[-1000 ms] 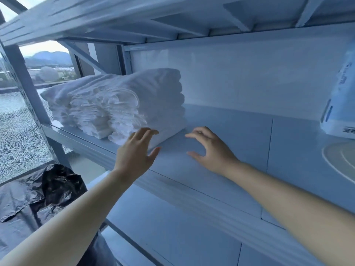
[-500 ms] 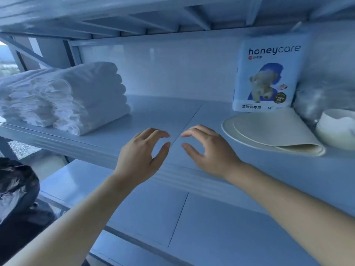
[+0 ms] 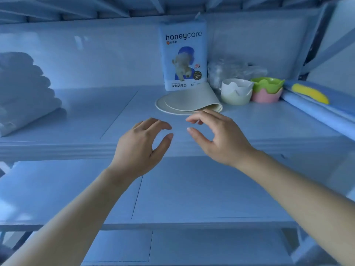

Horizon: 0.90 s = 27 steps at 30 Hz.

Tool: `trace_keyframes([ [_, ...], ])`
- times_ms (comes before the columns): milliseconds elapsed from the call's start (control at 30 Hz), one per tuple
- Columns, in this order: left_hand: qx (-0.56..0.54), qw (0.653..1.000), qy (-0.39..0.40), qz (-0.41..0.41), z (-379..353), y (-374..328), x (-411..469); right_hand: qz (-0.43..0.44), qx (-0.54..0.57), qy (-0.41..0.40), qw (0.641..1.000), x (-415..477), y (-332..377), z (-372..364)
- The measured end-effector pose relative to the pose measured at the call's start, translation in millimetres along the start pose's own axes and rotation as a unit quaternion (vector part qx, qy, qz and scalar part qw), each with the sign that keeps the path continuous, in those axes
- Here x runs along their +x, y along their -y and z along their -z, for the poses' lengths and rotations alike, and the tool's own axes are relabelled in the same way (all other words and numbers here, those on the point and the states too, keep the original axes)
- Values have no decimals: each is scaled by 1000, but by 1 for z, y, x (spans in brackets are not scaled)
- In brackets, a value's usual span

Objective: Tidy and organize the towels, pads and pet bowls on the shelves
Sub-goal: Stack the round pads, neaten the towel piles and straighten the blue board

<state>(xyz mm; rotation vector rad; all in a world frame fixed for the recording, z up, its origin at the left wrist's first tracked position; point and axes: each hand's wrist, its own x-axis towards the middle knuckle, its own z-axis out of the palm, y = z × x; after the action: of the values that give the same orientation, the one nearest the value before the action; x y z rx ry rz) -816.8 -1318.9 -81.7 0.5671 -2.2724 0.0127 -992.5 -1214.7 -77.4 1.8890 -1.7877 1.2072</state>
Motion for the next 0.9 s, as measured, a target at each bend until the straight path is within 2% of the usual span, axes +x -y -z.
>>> trace_keyframes([
  [233, -33, 998, 20, -53, 23, -42, -33, -23, -30, -25, 999, -58, 42, 40],
  [500, -85, 990, 47, -97, 22, -106, -47, -70, -80, -50, 993, -116, 60, 98],
  [700, -114, 984, 43, -134, 12, -152, -30, -77, -104, -58, 990, -135, 49, 135],
  [900, -138, 977, 47, -157, -25, -221, -4, -100, -121, -66, 985, -162, 8, 194],
])
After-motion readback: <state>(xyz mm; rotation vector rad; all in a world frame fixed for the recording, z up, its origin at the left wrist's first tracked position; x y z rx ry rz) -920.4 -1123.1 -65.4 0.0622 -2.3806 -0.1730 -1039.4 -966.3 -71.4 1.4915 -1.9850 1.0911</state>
